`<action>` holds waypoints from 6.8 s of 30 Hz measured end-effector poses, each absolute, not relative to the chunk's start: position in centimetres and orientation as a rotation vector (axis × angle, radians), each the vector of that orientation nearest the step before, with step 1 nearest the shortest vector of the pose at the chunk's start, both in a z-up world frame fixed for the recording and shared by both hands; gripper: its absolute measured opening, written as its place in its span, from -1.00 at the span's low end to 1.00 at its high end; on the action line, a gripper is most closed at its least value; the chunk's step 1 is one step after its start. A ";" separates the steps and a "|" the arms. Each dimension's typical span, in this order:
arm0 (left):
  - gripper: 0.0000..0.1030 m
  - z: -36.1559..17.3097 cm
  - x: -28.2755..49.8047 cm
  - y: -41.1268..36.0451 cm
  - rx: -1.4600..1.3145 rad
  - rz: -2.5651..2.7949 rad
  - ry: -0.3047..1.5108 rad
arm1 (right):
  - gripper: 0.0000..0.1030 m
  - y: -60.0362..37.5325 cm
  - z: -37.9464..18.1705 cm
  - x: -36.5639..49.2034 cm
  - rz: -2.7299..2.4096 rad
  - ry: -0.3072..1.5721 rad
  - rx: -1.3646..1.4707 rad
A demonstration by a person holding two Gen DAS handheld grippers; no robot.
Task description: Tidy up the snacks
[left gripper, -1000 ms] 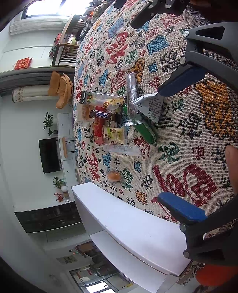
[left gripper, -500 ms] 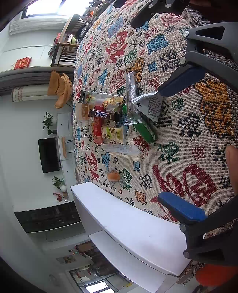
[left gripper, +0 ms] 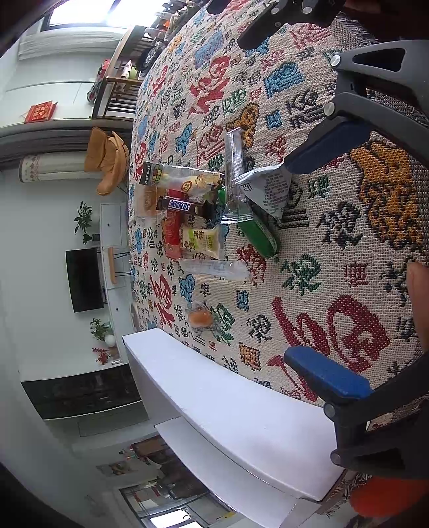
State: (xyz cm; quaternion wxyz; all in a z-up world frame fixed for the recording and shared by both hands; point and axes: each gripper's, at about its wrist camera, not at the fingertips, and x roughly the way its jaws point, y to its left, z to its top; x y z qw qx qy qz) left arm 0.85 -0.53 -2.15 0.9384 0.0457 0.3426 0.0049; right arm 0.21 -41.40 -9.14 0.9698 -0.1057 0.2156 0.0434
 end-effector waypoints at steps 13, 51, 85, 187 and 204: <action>1.00 -5.9 3.2 1.4 0.024 -0.039 0.912 | 0.85 -40.9 -11.7 1.9 0.207 0.625 -0.177; 1.00 -6.7 4.3 2.0 0.050 -0.107 0.998 | 0.85 -39.7 -12.7 4.2 0.403 0.834 -0.065; 0.72 -2.2 23.6 8.6 -0.239 -0.008 1.059 | 0.85 -41.0 -14.0 13.5 0.252 0.909 -0.140; 0.67 5.8 7.7 21.9 -0.193 0.129 0.651 | 0.42 -29.9 -6.2 16.5 0.459 0.876 0.034; 0.68 4.4 8.6 14.8 -0.005 0.242 0.627 | 0.46 -52.2 -12.9 20.3 -0.079 0.878 0.128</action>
